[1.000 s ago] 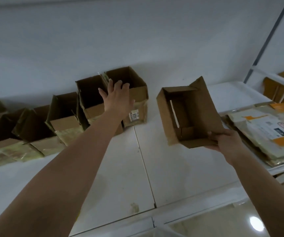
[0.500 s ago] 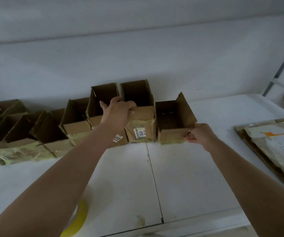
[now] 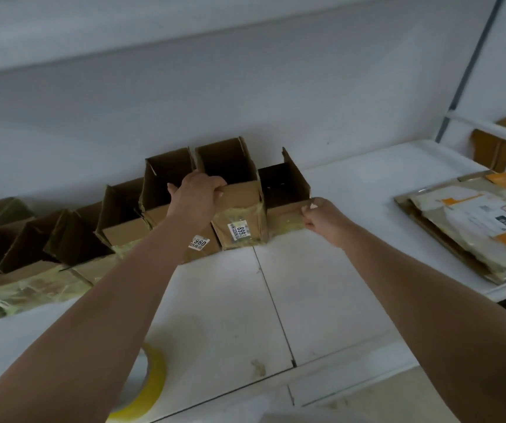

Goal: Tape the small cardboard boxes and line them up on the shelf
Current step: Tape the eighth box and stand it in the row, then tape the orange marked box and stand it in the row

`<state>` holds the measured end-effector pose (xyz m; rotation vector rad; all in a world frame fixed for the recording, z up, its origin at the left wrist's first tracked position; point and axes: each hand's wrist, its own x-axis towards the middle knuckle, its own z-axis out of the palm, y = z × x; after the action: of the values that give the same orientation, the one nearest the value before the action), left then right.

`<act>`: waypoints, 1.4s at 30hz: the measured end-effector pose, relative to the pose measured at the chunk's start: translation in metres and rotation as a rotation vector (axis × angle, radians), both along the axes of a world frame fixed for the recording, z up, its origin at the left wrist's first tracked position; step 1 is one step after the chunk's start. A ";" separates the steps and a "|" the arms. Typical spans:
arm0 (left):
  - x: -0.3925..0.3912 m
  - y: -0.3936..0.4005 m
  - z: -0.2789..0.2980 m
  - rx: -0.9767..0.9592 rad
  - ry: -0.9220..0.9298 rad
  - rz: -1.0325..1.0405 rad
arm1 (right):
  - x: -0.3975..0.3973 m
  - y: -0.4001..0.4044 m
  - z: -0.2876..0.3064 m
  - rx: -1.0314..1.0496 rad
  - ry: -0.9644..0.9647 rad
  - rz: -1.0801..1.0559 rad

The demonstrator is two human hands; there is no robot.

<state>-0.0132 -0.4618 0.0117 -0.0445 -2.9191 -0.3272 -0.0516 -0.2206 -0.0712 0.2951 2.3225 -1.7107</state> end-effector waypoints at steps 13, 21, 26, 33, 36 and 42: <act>0.027 0.080 -0.005 -0.090 0.181 -0.227 | 0.051 0.065 -0.005 0.937 0.369 0.190; 0.022 0.220 -0.034 -0.110 0.079 -0.401 | 0.074 0.198 -0.009 1.084 0.360 0.100; 0.024 0.333 -0.063 -0.077 0.000 -0.487 | 0.087 0.316 -0.015 1.093 0.273 0.024; 0.025 0.432 -0.100 0.026 -0.150 -0.329 | 0.085 0.424 -0.023 1.053 0.188 -0.019; 0.027 0.454 -0.111 0.394 -0.132 -0.153 | 0.076 0.446 -0.033 1.025 0.206 -0.012; 0.020 0.480 -0.127 0.497 -0.132 0.032 | 0.047 0.472 -0.041 0.977 0.238 -0.124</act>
<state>0.0072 0.0180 -0.1156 0.1025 -2.8676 -1.0713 -0.0041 0.2516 -0.1124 0.4107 3.2081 -0.5221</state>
